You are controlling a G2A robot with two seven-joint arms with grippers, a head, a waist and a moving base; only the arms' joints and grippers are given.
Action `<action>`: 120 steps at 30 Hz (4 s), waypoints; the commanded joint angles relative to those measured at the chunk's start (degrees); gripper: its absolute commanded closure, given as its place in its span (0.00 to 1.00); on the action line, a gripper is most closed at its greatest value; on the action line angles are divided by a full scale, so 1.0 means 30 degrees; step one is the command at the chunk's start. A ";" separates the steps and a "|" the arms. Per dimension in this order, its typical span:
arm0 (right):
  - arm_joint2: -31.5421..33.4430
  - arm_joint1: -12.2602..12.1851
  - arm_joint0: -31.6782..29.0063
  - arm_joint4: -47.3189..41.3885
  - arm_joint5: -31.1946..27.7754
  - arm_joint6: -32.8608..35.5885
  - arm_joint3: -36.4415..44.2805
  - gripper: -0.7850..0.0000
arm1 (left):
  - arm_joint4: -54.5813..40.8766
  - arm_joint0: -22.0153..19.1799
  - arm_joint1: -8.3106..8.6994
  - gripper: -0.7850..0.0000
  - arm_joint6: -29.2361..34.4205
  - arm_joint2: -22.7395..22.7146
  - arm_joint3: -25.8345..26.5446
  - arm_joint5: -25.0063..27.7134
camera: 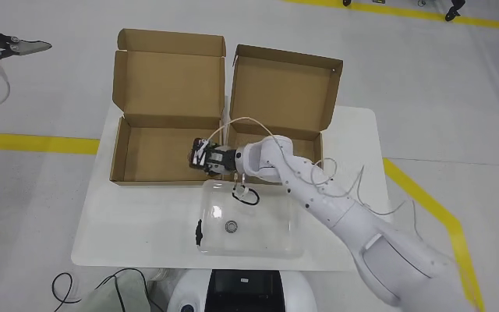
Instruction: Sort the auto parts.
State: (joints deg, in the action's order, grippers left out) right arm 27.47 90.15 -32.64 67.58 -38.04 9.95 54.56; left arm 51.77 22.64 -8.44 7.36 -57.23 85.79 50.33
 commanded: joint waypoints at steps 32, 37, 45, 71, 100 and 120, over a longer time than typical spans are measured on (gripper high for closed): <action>-0.1656 0.4303 0.2848 0.0453 -0.0019 -0.2138 -0.8330 0.60 | 0.0001 0.0000 0.0000 0.00 -0.0001 0.0000 0.0000 -0.0001; -0.1496 0.4310 0.2950 0.0857 -0.0366 -0.2921 -0.8138 0.60 | 0.0001 0.0000 0.0000 0.00 -0.0001 0.0000 0.0000 -0.0001; -0.0902 0.3647 0.2656 0.1975 -0.0486 -0.3661 -0.6102 0.59 | 0.0001 0.0000 0.0000 0.00 -0.0001 0.0000 0.0000 -0.0001; 0.2844 0.0417 -0.2019 0.3581 -0.0950 0.0395 0.4075 0.57 | 0.0001 0.0000 0.0000 0.00 -0.0001 0.0000 0.0000 -0.0001; 0.2844 0.0417 -0.2019 0.3581 -0.0950 0.0395 0.4075 0.57 | 0.0001 0.0000 0.0000 0.00 -0.0001 0.0000 0.0000 -0.0001; 0.3590 0.0071 -0.2972 0.4051 -0.0502 0.0313 0.5179 0.00 | -0.0657 0.0649 -0.0010 0.00 0.0064 0.0000 -0.0097 -0.0218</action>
State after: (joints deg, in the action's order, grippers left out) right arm 38.00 90.48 -41.30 79.62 -39.59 10.86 69.80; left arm 50.31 24.41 -8.48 7.42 -57.15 85.63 49.48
